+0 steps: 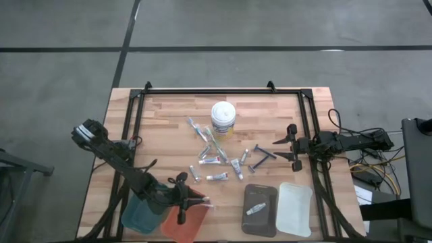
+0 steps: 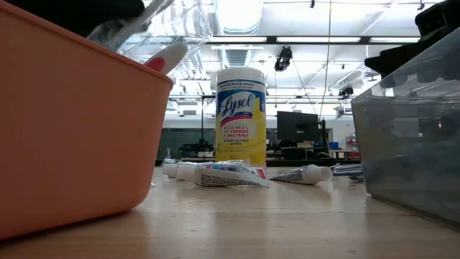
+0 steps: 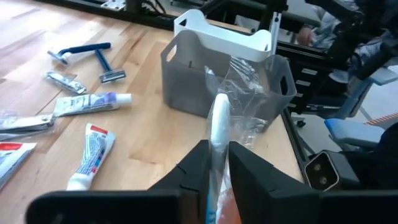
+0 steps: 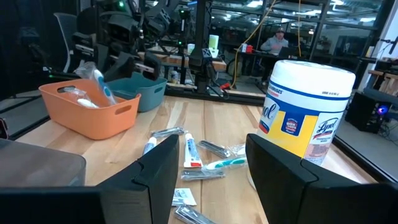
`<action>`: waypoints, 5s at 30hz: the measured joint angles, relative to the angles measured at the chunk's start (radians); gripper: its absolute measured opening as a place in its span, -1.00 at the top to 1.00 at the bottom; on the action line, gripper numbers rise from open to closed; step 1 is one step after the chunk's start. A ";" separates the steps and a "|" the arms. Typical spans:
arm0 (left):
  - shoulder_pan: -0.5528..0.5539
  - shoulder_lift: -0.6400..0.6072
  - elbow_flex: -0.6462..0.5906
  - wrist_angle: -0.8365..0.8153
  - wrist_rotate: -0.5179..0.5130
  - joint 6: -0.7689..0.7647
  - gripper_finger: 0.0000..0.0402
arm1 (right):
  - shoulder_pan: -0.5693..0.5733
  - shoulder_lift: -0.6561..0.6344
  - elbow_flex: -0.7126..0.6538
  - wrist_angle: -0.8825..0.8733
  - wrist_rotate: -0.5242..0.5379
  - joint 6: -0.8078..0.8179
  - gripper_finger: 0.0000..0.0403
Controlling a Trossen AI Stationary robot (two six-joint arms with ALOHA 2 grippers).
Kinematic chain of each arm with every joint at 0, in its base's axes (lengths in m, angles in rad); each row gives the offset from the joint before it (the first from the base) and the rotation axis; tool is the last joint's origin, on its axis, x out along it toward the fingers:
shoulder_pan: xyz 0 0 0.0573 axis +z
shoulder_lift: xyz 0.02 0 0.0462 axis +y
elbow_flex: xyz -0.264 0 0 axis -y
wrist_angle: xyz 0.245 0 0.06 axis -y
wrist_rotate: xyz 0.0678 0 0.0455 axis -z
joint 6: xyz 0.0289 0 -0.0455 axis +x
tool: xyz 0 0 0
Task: Pick & Place Travel size toiletries
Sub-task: Put the blue toothbrush into the orange bin
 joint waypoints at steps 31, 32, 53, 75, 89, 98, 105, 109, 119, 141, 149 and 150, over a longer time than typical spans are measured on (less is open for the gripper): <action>0.152 -0.264 0.013 -0.242 0.001 0.270 0.27 | 0.000 0.000 0.000 0.000 0.000 0.001 0.09; 0.169 -0.267 0.013 -0.266 0.002 0.270 0.27 | 0.000 0.000 0.000 0.000 0.000 0.001 0.09; 0.526 -0.267 0.027 -0.546 0.149 0.329 0.27 | 0.000 0.000 0.000 0.000 0.000 0.001 0.09; 0.892 -0.170 0.028 -0.689 0.350 0.611 0.27 | 0.000 0.001 0.000 0.000 0.000 0.000 0.09; 0.935 -0.006 0.048 -0.586 0.345 0.822 0.27 | 0.000 0.000 0.000 0.000 0.000 0.001 0.09; 0.968 0.068 0.065 -0.577 0.392 0.870 0.27 | 0.000 0.000 0.000 0.000 0.000 0.001 0.09; 0.981 0.109 0.067 -0.566 0.470 0.871 0.27 | 0.000 0.000 0.000 0.000 0.000 0.001 0.09; 0.977 0.103 0.067 -0.573 0.478 0.850 0.34 | 0.000 0.000 0.000 0.000 0.000 0.001 0.09; 0.933 0.081 0.062 -0.636 0.532 0.715 0.92 | 0.000 0.000 0.000 0.000 0.000 0.000 0.09; 0.712 -0.094 0.058 -0.705 0.477 0.623 0.85 | 0.000 0.002 0.000 0.000 0.000 0.000 0.09; 0.629 -0.205 0.058 -0.699 0.400 0.551 0.86 | 0.000 0.002 0.000 0.000 0.000 0.000 0.09; 0.620 -0.215 0.058 -0.695 0.395 0.544 0.86 | 0.000 0.002 0.000 0.000 0.000 0.001 0.09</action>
